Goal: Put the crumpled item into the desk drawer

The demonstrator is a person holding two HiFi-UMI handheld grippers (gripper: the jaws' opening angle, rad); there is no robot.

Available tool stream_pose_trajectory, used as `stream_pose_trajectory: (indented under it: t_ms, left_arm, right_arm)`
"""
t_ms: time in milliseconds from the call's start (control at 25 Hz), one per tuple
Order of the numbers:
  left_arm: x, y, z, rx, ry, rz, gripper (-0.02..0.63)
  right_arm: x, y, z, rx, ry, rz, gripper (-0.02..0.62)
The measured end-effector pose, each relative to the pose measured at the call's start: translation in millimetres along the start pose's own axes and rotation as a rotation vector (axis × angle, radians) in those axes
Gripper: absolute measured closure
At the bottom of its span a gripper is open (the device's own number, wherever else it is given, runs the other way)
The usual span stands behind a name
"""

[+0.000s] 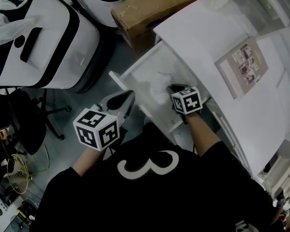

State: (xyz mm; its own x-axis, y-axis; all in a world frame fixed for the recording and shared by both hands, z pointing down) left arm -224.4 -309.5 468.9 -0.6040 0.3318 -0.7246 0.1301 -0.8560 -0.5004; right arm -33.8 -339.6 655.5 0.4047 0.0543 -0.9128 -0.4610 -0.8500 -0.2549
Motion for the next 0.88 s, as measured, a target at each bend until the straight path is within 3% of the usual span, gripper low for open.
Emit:
stream_pose_trajectory:
  t_ms: [360, 600, 880]
  left_arm:
    - [-5.5, 1.2, 10.9, 0.01, 0.008, 0.016, 0.597]
    - [-3.9, 1.2, 19.2, 0.024, 0.018, 0.018, 0.597]
    - [-5.1, 0.3, 20.6, 0.03, 0.023, 0.012, 0.597]
  right_arm:
    - [-35.8, -3.8, -17.9, -0.05, -0.059, 0.107, 0.543]
    - [-44.7, -4.4, -20.2, -0.094, -0.058, 0.115, 0.528]
    - [-43.1, -3.1, -22.1, -0.105, -0.076, 0.113, 0.441]
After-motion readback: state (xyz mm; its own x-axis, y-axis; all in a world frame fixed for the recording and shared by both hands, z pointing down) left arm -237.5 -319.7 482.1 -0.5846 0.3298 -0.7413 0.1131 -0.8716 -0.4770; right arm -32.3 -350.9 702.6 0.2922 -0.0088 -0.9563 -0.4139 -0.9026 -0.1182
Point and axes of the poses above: the fingertips, and each gripper's own axes: x backward along the fingers, z to its left, y out of its top, the point moved 5 cm from there along x, backward along the fingers, and after that the axes turned 15 degrees about z, right-handed, at the moved point
